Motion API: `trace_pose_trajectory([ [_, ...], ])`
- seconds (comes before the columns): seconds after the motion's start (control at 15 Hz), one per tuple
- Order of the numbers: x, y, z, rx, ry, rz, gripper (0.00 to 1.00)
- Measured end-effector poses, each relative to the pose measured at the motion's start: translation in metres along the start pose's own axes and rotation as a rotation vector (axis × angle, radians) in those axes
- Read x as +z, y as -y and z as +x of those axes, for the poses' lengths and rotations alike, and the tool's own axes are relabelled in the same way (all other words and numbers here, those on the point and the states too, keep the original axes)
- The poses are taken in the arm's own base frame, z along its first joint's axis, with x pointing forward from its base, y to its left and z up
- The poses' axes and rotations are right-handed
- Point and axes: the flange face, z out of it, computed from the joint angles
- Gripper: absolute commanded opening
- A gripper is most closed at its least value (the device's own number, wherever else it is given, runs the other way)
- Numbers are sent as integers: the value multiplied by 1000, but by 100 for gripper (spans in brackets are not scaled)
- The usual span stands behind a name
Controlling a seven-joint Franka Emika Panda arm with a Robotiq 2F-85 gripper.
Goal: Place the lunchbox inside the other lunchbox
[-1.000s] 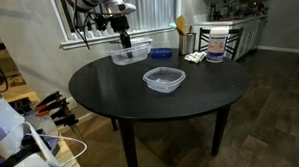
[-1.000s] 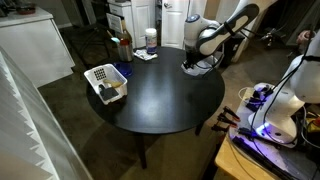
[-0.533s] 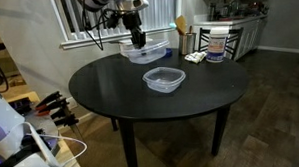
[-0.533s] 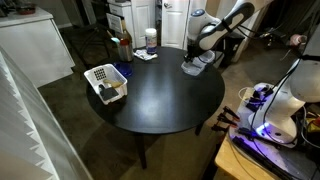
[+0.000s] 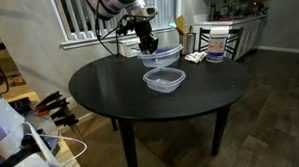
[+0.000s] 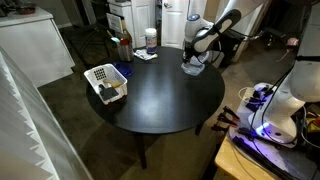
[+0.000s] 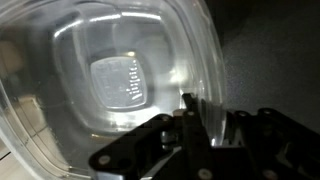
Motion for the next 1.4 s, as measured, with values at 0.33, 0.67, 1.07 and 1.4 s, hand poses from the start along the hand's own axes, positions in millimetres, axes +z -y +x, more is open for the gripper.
trace_pose_trajectory([
  [0.33,31,-5,7,-35,-34,11,1],
  [0.67,52,2,5,-3,-52,55,30],
  [1.07,51,13,6,31,-51,95,62],
  [1.4,45,20,7,35,-56,104,92],
])
